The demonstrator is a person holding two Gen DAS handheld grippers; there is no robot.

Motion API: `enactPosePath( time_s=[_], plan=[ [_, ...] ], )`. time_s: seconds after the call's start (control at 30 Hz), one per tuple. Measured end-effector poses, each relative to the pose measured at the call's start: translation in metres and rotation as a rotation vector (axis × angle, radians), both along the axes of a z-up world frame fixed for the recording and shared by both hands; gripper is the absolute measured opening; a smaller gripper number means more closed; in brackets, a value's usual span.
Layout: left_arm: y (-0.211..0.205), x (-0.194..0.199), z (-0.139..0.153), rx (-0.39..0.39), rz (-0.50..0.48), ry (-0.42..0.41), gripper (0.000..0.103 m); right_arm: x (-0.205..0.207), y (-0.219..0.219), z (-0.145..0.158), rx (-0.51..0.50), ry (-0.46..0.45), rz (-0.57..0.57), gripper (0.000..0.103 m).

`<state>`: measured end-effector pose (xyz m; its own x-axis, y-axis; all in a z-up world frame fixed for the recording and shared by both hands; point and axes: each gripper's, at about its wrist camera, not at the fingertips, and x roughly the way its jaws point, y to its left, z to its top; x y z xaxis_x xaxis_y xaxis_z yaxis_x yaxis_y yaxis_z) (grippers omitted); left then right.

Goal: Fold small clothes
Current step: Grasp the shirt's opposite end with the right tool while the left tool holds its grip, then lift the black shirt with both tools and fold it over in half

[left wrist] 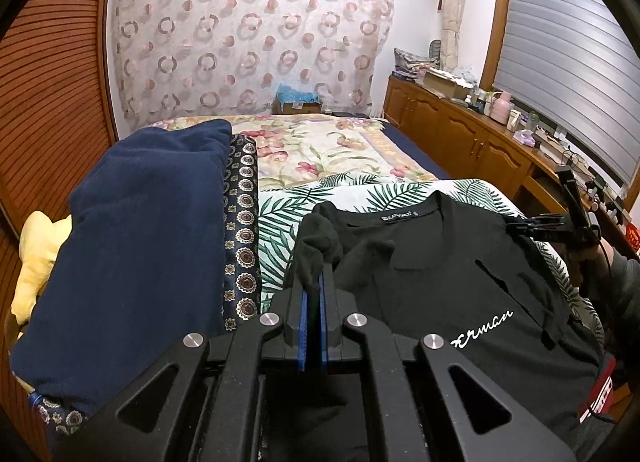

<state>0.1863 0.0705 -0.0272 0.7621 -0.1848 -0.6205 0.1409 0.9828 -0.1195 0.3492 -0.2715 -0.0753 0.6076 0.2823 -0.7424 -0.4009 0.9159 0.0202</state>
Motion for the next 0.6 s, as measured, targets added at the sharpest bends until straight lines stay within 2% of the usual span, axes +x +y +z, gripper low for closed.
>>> enactPosePath(
  time_s=[0.03,0.13,0.37,0.6],
  plan=[
    [0.0,-0.003,0.001,0.001,0.0,-0.005,0.005,-0.001,0.003,0.001,-0.005,-0.001,0.011,0.015],
    [-0.002,-0.014,0.006,-0.003,-0.004,-0.023,0.005,-0.011,0.01,0.008,-0.002,-0.022,0.049,0.009],
    [-0.001,-0.047,0.024,0.002,-0.001,-0.077,0.005,-0.055,0.009,0.045,0.067,-0.15,0.095,0.006],
    [0.004,-0.09,0.038,0.003,0.013,-0.14,0.005,-0.12,0.001,0.073,0.089,-0.274,0.121,0.006]
  ],
)
